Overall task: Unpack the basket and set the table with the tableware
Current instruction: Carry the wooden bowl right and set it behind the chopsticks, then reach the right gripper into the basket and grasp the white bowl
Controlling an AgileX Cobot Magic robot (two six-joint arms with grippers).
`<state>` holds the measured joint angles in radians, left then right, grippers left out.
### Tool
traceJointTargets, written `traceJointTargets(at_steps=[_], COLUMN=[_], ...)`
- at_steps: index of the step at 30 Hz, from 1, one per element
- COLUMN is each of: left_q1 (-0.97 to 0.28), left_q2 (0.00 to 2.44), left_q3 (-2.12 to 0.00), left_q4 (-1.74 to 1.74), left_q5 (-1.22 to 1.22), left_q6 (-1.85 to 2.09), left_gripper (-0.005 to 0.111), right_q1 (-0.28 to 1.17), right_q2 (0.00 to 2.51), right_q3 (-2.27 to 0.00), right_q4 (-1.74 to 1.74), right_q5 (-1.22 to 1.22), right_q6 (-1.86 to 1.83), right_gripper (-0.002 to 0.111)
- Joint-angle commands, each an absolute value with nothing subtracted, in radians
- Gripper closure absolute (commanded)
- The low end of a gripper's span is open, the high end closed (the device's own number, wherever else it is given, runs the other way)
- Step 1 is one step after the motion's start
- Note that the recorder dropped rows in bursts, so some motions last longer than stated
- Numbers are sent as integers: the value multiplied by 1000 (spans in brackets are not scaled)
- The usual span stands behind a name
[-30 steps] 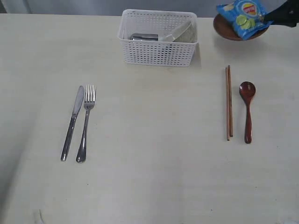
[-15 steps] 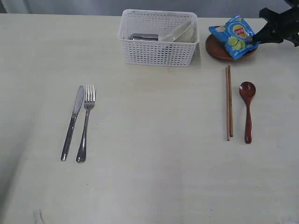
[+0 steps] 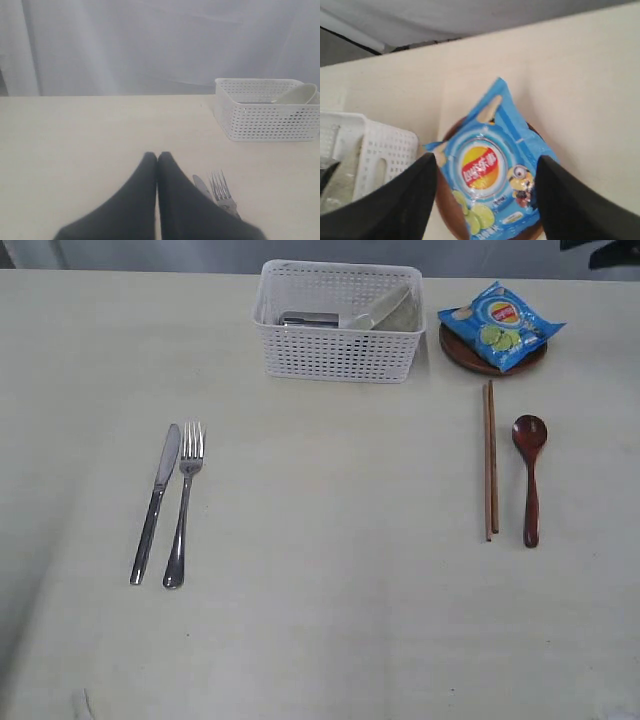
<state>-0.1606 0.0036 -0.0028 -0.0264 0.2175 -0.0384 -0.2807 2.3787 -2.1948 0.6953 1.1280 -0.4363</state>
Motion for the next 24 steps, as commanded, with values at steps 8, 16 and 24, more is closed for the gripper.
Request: traceJointTargets(at_steps=[8,16,24], left_q1=[-162,-162,-162], left_q2=[0,0,0], left_q3=[0,0,0], left_q4=[-31,-31,-31], left_q5=[211,211,211], left_q6=[-38,-38,-38], left_gripper=[107,107,107], right_q1=[-168,116,301], right_q2=[2217,2217,2267], right_q3=[-2197,-2197,-2197], right_q4=[906,411,149], right_q5=[1221,1198,1186], right_q6=[-432,-169,46], right_gripper=[67,67,67])
